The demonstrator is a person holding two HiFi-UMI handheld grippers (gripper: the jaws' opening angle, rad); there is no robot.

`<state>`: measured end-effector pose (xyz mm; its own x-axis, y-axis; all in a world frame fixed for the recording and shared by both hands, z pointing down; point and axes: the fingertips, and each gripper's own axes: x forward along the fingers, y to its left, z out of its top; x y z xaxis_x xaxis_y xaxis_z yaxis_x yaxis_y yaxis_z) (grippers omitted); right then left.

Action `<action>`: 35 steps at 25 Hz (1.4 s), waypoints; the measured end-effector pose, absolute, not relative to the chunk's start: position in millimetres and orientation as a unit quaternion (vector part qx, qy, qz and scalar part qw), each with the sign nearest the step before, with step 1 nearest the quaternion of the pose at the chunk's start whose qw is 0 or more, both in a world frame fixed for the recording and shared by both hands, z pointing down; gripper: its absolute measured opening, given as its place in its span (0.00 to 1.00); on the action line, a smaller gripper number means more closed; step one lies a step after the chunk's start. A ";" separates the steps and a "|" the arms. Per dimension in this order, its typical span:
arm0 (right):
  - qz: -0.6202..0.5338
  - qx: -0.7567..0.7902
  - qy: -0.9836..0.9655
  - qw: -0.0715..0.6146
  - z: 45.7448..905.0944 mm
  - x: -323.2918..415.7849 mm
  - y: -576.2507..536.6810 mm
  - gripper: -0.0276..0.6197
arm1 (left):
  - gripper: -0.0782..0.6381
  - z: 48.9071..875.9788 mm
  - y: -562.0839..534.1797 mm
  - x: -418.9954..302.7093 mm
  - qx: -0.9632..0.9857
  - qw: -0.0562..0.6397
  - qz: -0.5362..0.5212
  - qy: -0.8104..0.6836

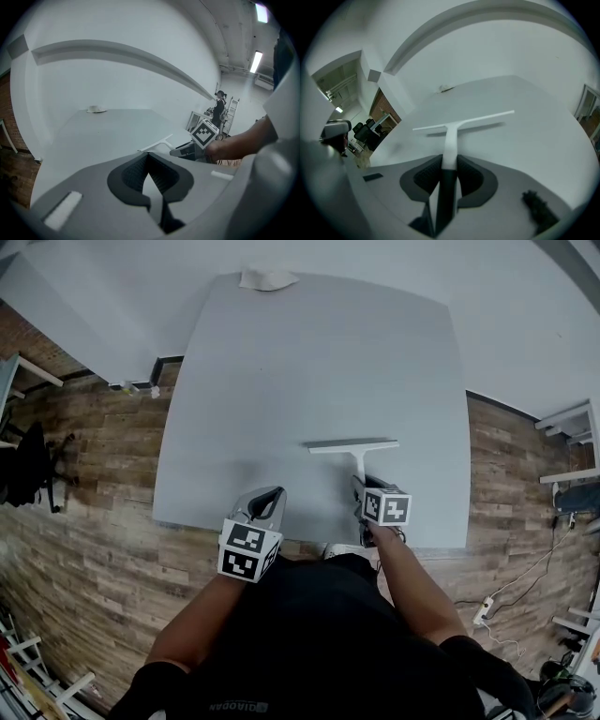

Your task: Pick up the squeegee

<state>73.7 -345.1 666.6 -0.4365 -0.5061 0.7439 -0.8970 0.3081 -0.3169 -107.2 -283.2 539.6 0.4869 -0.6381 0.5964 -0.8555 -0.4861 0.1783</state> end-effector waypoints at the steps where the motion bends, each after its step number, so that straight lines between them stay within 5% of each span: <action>1: 0.365 0.455 -0.771 0.257 659.5 73.6 -344.1 0.20 | 0.12 536.9 -282.7 -105.1 0.829 0.232 0.231 -0.453; 15: 0.324 0.398 -0.846 0.147 548.5 120.5 -321.1 0.20 | 0.12 504.2 -274.0 -44.5 0.815 0.241 0.174 -0.498; 20: 0.335 0.376 -0.853 0.136 547.0 129.7 -307.7 0.20 | 0.12 513.7 -264.3 -26.2 0.801 0.282 0.160 -0.503; 35: 0.336 0.378 -0.854 0.119 537.3 132.6 -283.9 0.20 | 0.12 512.3 -239.9 -1.6 0.821 0.256 0.189 -0.474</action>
